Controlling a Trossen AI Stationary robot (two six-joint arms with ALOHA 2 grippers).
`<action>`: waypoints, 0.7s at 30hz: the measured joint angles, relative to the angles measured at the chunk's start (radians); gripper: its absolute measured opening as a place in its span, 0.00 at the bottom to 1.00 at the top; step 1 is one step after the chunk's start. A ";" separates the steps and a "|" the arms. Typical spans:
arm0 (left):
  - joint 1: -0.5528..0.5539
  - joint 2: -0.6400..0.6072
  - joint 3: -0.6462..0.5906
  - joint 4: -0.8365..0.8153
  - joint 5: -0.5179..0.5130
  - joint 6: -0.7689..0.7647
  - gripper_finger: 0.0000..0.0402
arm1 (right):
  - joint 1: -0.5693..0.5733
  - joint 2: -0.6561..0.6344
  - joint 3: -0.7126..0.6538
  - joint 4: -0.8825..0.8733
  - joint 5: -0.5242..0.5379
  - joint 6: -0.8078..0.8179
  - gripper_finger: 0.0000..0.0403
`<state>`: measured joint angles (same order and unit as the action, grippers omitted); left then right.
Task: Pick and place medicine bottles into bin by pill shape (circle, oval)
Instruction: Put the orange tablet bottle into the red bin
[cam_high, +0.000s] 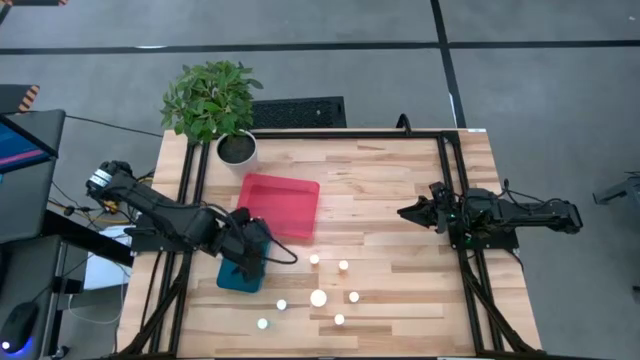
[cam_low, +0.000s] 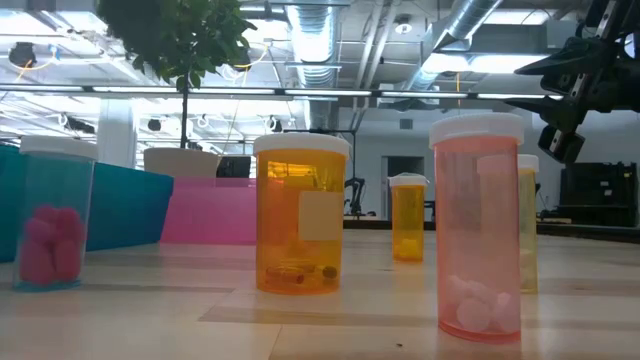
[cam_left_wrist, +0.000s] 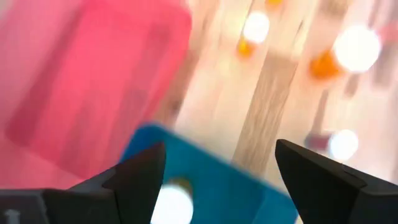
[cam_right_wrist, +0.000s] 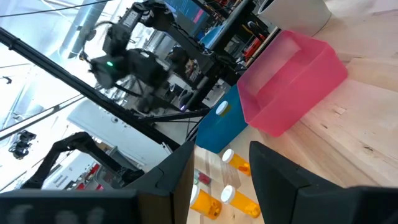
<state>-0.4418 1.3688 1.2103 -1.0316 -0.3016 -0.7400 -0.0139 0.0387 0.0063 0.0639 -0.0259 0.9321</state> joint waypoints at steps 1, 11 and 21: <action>0.013 0.005 0.028 0.013 -0.012 0.022 0.74 | 0.000 0.000 0.000 0.000 0.000 0.000 0.41; 0.238 0.271 0.288 0.199 0.101 0.529 0.73 | 0.000 0.000 0.000 0.000 0.000 -0.021 0.41; 0.306 0.522 0.455 0.322 0.258 0.827 0.73 | 0.000 0.000 0.000 -0.004 -0.001 -0.025 0.41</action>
<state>-0.1353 1.8910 1.6654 -0.7095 -0.0440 0.0872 -0.0136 0.0391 0.0063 0.0602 -0.0265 0.9070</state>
